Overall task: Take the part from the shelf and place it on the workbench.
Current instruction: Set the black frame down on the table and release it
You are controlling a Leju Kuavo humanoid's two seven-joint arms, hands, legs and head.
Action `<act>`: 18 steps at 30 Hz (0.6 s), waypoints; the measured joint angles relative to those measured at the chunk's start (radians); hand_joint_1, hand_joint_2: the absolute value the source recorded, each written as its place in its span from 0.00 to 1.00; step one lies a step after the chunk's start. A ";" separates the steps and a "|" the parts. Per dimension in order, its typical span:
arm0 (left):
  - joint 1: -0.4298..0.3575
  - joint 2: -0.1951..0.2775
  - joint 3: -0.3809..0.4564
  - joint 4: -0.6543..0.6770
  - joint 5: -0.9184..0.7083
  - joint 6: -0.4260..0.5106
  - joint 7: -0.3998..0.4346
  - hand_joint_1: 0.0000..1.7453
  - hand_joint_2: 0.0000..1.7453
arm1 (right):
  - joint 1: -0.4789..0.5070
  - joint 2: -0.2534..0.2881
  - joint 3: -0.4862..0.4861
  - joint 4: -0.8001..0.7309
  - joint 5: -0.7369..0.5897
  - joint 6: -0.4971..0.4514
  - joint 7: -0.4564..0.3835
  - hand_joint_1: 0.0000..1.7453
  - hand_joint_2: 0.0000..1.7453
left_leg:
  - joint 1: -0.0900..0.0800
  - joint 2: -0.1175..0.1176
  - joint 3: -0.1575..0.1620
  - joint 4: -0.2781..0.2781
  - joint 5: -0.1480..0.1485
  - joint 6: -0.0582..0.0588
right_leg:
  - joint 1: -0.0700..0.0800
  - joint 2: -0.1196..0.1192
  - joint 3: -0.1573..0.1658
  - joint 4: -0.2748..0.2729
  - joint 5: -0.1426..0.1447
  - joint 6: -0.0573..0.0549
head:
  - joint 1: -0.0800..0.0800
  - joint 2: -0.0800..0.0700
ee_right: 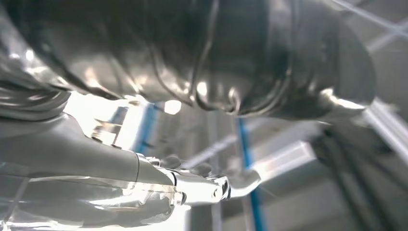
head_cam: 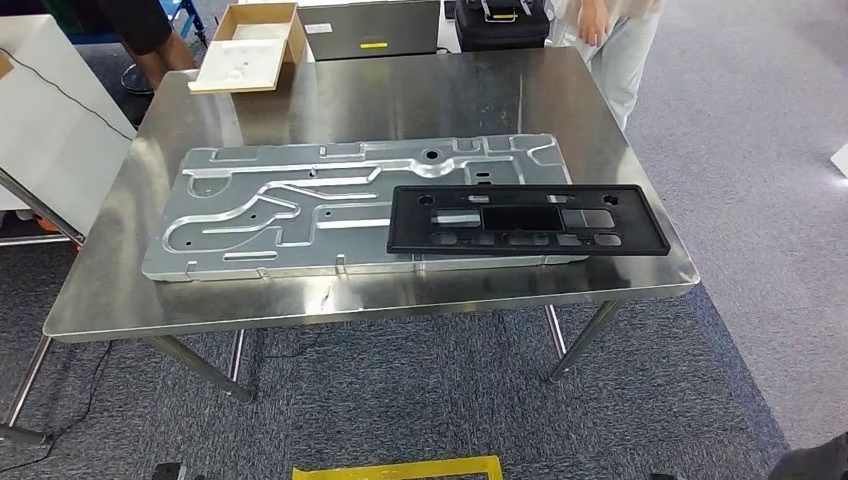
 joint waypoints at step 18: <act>0.014 0.006 0.058 0.000 0.000 0.016 -0.023 0.00 0.00 | 0.155 0.159 -0.257 0.282 -0.213 0.035 0.000 0.00 0.00 | -0.012 0.023 0.095 -0.262 0.183 0.053 | -0.004 0.005 -0.040 0.254 -0.124 0.063 | 0.000 0.000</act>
